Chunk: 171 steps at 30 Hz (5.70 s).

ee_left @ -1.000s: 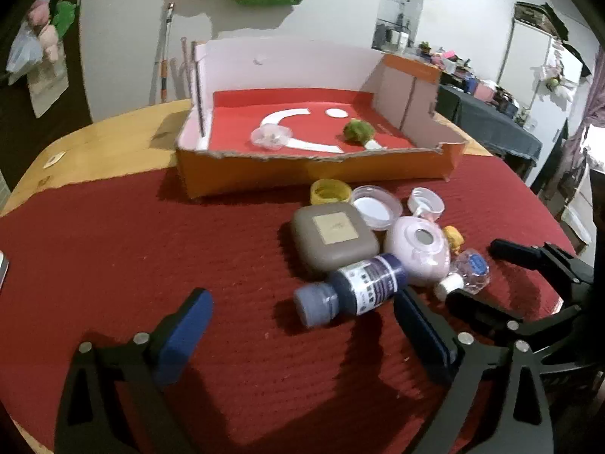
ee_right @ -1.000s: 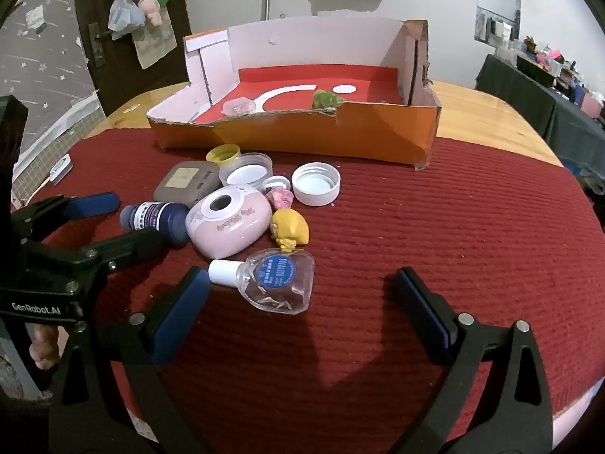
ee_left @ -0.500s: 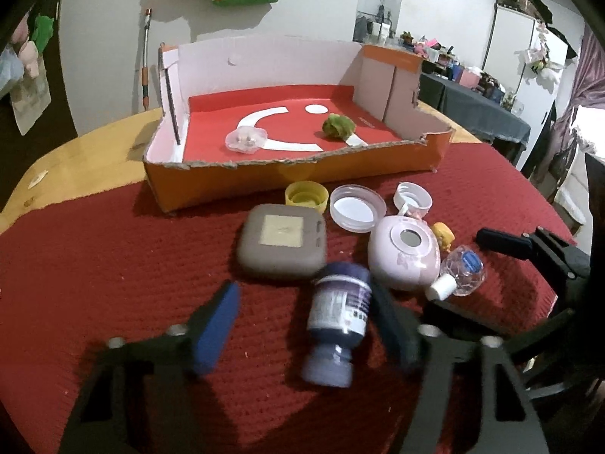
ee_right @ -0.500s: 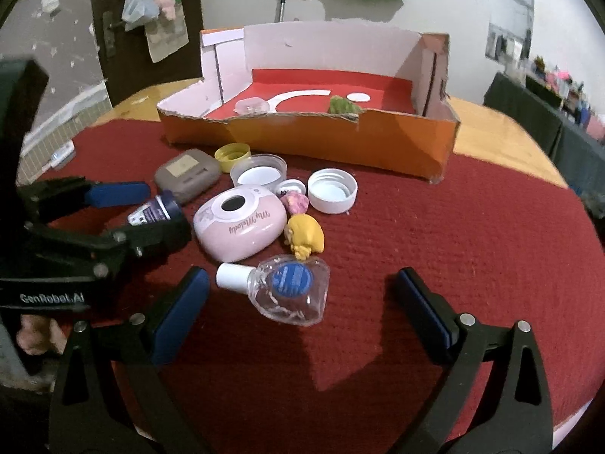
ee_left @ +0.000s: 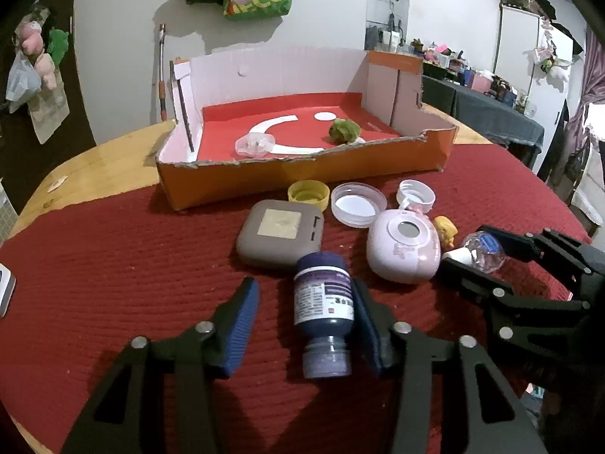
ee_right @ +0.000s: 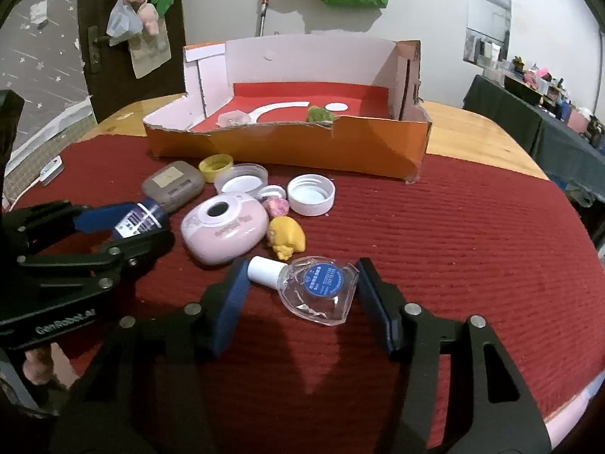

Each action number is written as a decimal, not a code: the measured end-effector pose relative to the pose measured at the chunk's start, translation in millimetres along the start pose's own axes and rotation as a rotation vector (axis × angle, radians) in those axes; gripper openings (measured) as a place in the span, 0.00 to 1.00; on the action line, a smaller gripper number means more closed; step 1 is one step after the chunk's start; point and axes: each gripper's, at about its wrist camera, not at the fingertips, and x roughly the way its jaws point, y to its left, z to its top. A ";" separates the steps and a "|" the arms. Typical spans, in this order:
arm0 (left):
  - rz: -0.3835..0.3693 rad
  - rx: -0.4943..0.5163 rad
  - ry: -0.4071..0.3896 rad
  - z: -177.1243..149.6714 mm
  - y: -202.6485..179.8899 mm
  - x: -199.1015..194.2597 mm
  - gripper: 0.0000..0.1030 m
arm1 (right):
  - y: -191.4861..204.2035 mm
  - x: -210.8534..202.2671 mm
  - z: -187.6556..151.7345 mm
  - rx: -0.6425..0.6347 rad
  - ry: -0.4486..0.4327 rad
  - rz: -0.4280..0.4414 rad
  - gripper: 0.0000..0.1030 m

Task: Organize objects
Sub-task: 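Grasp the clear blue-capped bottle with the right tool while the left grasps the dark blue bottle, then carry the clear bottle with the right tool into the cardboard box while the left carries the blue bottle, then open the right tool to set down the clear bottle while the left releases the blue bottle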

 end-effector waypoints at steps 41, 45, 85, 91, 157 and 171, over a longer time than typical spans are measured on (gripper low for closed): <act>-0.077 -0.056 -0.025 24.6 9.4 -19.9 0.27 | 0.5 -23.1 39.6 -0.025 -0.021 0.121 0.54; -0.079 -0.067 -0.027 31.4 12.8 -17.3 0.27 | -1.1 -20.7 47.7 -0.027 -0.019 0.127 0.54; -0.123 -0.085 0.148 125.7 45.2 58.2 0.28 | -23.6 57.2 136.2 -0.041 0.135 0.165 0.54; -0.139 -0.071 0.218 128.9 49.0 77.4 0.27 | -26.7 79.6 140.1 -0.058 0.196 0.156 0.54; -0.080 -0.036 0.180 139.2 46.4 94.9 0.39 | -31.6 98.9 142.2 -0.045 0.201 0.136 0.65; -0.072 -0.045 0.151 129.1 40.9 70.7 0.47 | -26.0 60.4 134.4 -0.064 0.150 0.138 0.75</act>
